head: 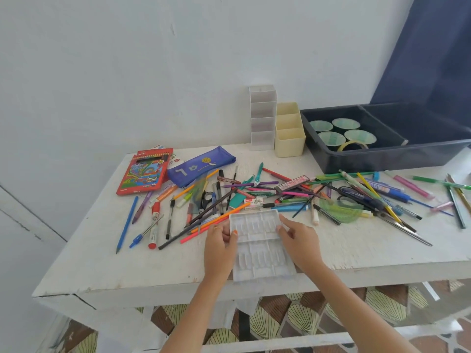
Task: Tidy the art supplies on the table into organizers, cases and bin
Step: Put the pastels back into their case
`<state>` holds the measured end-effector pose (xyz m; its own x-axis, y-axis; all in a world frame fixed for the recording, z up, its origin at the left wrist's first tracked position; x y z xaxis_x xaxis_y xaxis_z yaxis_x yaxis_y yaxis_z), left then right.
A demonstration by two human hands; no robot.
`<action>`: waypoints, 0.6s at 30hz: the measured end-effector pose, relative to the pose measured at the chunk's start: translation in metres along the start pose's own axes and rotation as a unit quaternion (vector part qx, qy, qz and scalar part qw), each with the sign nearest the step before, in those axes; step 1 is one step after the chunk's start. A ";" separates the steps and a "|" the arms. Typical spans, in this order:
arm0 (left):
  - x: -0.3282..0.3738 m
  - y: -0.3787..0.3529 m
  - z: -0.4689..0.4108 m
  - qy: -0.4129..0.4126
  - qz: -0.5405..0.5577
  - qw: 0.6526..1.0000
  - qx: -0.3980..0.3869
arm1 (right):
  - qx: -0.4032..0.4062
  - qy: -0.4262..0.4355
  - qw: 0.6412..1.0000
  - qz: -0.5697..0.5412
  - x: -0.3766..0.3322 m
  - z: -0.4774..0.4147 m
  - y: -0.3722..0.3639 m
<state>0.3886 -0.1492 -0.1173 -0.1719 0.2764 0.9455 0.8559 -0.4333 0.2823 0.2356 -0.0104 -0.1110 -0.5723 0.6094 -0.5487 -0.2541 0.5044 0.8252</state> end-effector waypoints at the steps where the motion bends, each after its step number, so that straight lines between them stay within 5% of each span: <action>1: 0.000 0.000 -0.001 -0.004 -0.007 1.000 0.003 | 0.003 0.001 1.000 0.002 0.000 -0.002 0.000; 7: 0.001 -0.004 -0.001 -0.014 -0.053 0.998 0.013 | 0.027 0.004 1.000 -0.001 -0.001 -0.003 0.000; 18: 0.001 0.001 0.003 0.007 0.046 0.999 0.019 | 0.051 -0.020 0.997 -0.059 0.003 0.003 0.001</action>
<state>0.3904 -0.1469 -0.1164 -0.0978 0.2242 0.9696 0.8864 -0.4234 0.1873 0.2362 -0.0060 -0.1121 -0.5107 0.5659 -0.6473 -0.2361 0.6316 0.7385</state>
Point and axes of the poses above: each hand's wrist, its own z-axis away from the middle knuckle, its own y-axis out of the back of the hand, x = y × z, the point moved 6 cm from there along -z, towards the middle knuckle, and after that the axes turned 14 degrees about z, right-handed, at the moved point
